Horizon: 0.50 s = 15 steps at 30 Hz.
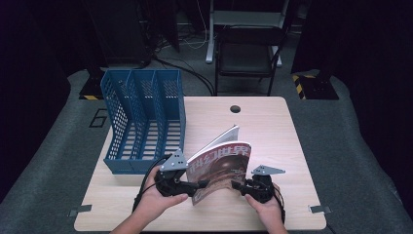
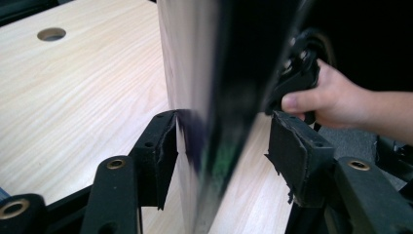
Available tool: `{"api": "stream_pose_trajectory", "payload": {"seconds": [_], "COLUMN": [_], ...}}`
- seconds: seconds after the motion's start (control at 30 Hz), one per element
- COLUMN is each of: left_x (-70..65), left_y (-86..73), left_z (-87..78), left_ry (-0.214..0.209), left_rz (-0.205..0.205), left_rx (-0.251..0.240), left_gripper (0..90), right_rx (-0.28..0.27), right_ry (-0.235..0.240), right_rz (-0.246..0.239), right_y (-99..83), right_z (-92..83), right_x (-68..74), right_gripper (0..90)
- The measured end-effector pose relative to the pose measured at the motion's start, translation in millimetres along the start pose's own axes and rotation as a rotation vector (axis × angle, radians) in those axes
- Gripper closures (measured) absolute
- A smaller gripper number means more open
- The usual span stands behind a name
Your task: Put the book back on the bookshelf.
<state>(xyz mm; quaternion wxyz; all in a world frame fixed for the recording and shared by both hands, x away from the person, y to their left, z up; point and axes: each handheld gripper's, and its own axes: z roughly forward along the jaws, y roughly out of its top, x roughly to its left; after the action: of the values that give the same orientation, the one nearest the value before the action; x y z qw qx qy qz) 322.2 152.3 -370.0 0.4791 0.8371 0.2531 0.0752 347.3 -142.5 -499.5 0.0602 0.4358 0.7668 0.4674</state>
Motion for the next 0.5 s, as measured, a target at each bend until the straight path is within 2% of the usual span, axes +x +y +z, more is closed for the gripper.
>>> {"api": "stream_pose_trajectory", "payload": {"seconds": [0.3,0.33,0.37,0.5], "left_x": [-1.9,-3.3,-3.4,-6.6], "left_y": [27.8,30.5,33.9,45.2], "left_z": [-4.3,-4.0,-4.8,-4.8], "left_ry": [0.014,0.019,0.026,0.034], "left_rz": [0.043,0.037,0.051,0.051], "left_rx": [0.042,0.035,0.041,0.050], "left_gripper": [47.9,48.7,49.4,52.4], "right_rx": [-0.002,-0.002,-0.002,0.001], "right_ry": [-0.001,-0.001,-0.001,0.000], "right_rz": [0.002,0.003,0.002,0.001], "right_y": [0.0,0.1,0.1,0.1], "right_z": [-0.7,-0.8,-0.8,-0.9], "right_x": [0.0,0.1,0.1,-0.4], "right_gripper": [66.1,66.1,66.0,65.7]}}
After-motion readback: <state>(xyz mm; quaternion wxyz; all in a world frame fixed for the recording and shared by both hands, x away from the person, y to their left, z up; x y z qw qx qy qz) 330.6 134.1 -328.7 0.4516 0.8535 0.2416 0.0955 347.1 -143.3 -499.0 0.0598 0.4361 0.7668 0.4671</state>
